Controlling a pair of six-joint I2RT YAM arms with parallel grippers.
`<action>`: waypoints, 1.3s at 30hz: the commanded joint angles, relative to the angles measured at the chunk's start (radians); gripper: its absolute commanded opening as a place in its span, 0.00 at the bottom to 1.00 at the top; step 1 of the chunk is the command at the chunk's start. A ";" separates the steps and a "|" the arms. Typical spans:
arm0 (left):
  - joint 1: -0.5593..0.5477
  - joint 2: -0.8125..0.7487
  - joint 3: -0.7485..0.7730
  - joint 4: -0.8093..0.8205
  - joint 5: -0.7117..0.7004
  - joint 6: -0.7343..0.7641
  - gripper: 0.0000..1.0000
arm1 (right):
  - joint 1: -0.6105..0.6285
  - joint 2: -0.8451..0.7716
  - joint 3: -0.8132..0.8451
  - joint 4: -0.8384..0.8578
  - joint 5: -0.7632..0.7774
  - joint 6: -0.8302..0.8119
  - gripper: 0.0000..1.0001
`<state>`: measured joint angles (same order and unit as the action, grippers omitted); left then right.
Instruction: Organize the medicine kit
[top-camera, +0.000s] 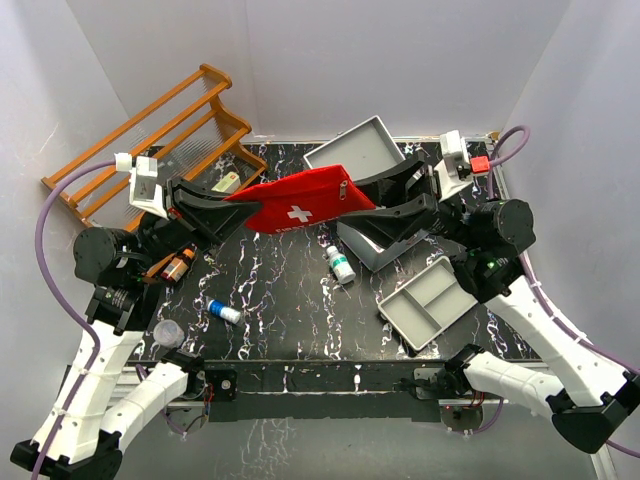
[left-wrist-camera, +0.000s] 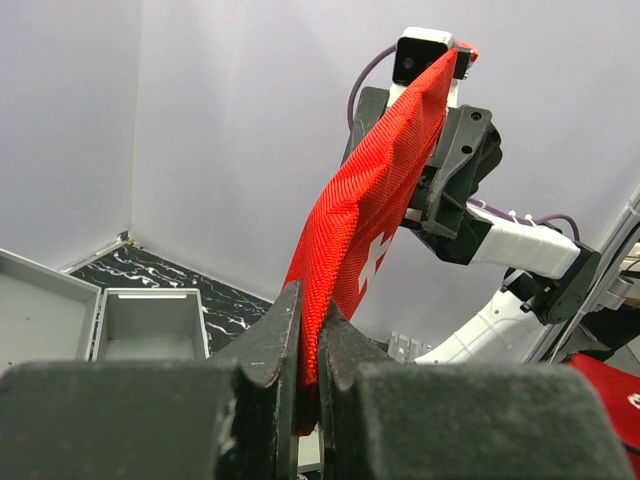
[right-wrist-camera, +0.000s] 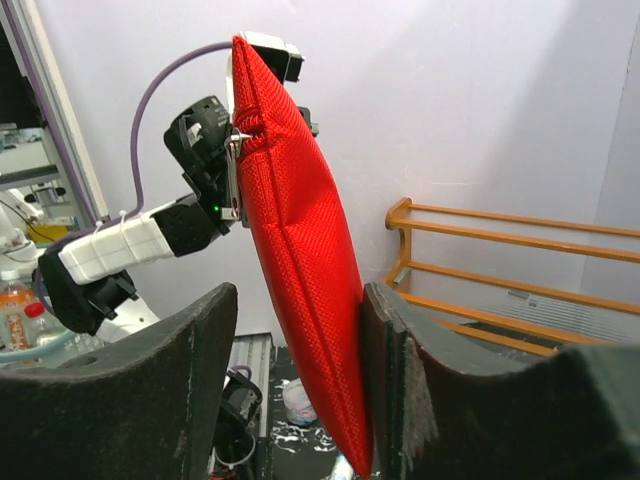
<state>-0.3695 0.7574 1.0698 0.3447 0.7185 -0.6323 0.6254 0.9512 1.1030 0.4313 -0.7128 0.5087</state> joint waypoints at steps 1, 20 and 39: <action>0.002 0.000 0.019 0.047 -0.028 -0.016 0.00 | -0.001 -0.001 0.017 0.116 0.015 0.060 0.48; 0.002 0.034 0.009 -0.249 -0.260 0.100 0.51 | -0.001 0.044 0.027 -0.165 0.404 -0.045 0.00; 0.001 0.119 -0.128 -0.473 -0.645 0.246 0.82 | -0.032 0.164 0.346 -1.052 1.062 -0.350 0.00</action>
<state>-0.3695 0.8577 0.9749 -0.1394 0.0925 -0.4145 0.6163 1.1057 1.3556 -0.4629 0.2031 0.2325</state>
